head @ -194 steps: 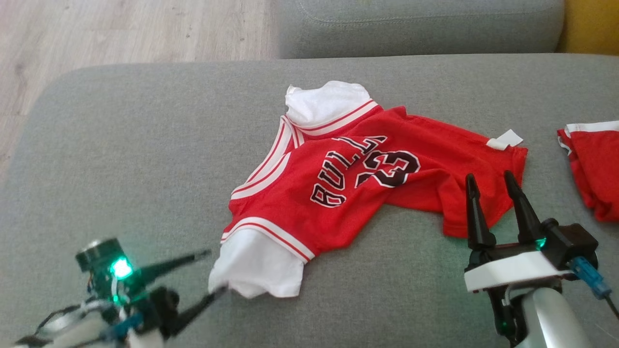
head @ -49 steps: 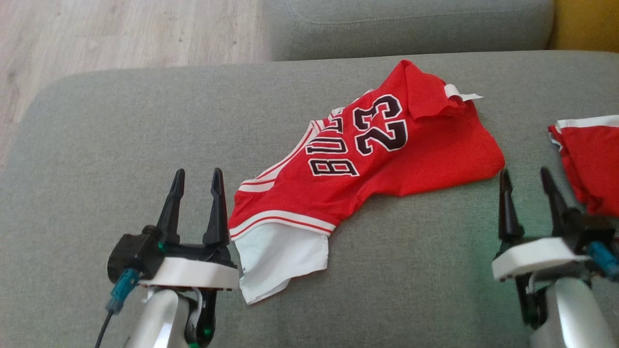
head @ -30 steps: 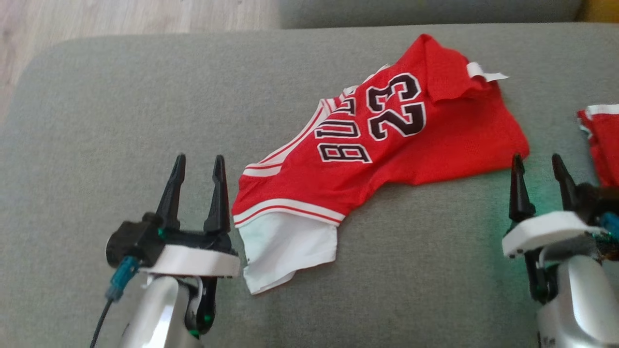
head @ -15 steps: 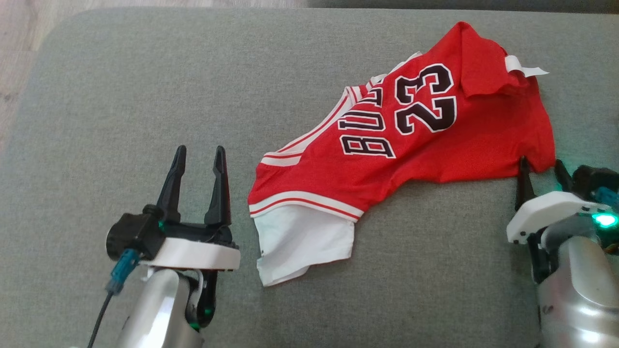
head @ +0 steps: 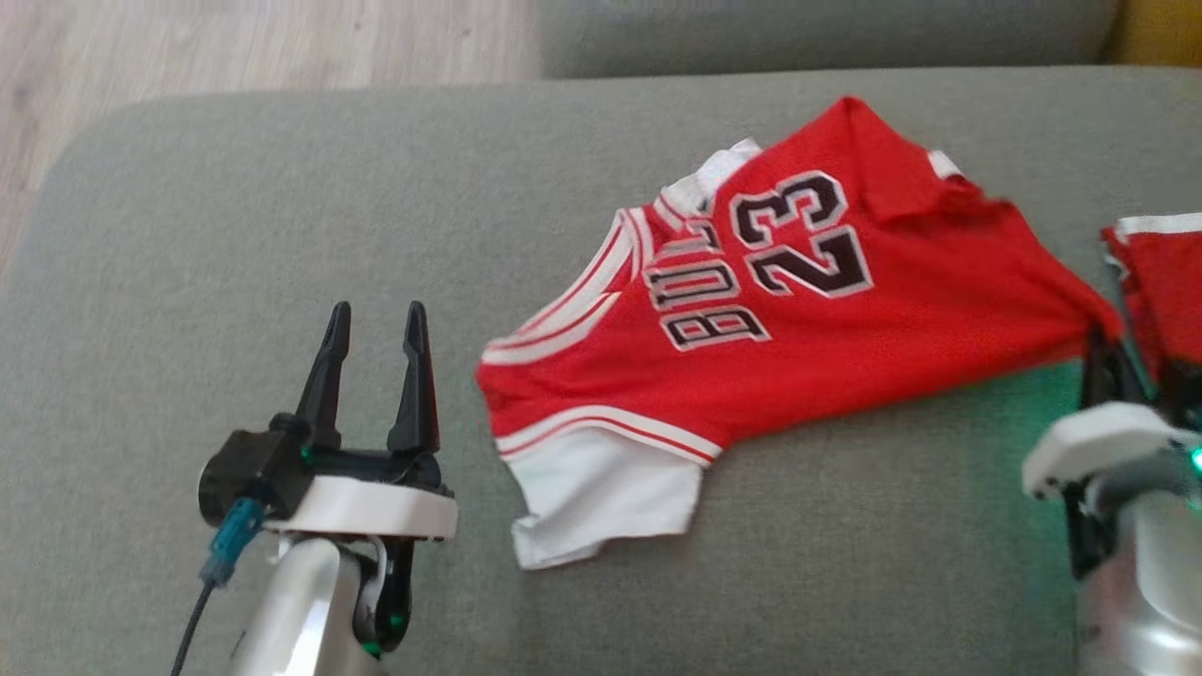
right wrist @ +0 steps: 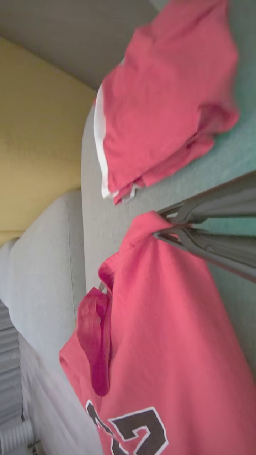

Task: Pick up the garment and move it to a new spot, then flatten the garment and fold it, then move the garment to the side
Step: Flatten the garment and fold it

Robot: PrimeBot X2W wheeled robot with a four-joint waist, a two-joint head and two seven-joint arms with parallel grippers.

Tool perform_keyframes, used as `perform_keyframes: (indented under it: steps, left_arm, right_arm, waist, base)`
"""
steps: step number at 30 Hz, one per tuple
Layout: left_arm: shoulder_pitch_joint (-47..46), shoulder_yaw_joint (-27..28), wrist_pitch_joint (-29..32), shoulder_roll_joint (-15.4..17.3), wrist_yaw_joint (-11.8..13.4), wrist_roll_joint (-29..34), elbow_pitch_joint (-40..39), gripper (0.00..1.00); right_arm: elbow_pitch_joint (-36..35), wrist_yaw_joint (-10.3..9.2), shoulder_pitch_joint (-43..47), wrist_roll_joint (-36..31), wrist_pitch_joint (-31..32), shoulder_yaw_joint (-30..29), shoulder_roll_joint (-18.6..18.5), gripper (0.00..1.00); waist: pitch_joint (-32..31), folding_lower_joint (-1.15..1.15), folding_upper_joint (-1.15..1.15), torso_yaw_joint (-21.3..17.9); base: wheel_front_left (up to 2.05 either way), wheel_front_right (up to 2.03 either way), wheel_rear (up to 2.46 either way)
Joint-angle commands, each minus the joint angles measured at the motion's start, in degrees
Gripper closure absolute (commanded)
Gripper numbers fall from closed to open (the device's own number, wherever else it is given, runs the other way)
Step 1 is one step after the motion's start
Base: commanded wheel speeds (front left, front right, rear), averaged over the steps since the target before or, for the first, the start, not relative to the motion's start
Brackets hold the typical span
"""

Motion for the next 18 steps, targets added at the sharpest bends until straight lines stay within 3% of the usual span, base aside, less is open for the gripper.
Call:
perform_keyframes:
  steps: [1,6,7,8,18]
  left_arm:
    - [-0.6,1.9,-0.5,0.5,0.1,0.2,-1.6,0.0]
    - [0.5,1.7,-0.5,0.5,0.4,-0.4,-1.5,0.0]
    - [0.7,1.7,-0.5,0.5,0.5,-0.5,-1.5,0.0]
    - [0.8,1.7,-0.5,0.5,0.5,-0.6,-1.5,0.0]
    - [0.0,1.4,-0.5,0.5,0.3,0.3,-1.5,0.0]
  right_arm:
    - [-2.9,-0.04,0.7,-0.7,0.3,0.2,-0.2,1.0]
    - [-8.7,-0.04,5.0,-0.1,3.7,-0.6,-0.2,1.0]
    - [-10.1,-0.04,5.7,0.0,4.1,-0.3,-0.2,0.25]
    - [-11.2,-0.04,6.3,0.7,4.3,0.5,-0.2,0.0]
    - [-24.5,-0.04,12.4,11.3,-2.8,18.2,-0.2,0.0]
  waist:
    - [-1.7,0.0,0.0,-1.4]
    - [-3.8,0.0,0.0,-2.5]
    - [-4.1,0.0,0.0,-2.7]
    - [-4.2,0.0,0.0,-2.9]
    - [-3.1,0.0,0.0,-5.6]
  base:
    - [0.0,0.0,0.0]
    - [0.0,0.0,0.0]
    - [0.0,0.0,0.0]
    - [0.0,0.0,0.0]
    - [0.0,0.0,0.0]
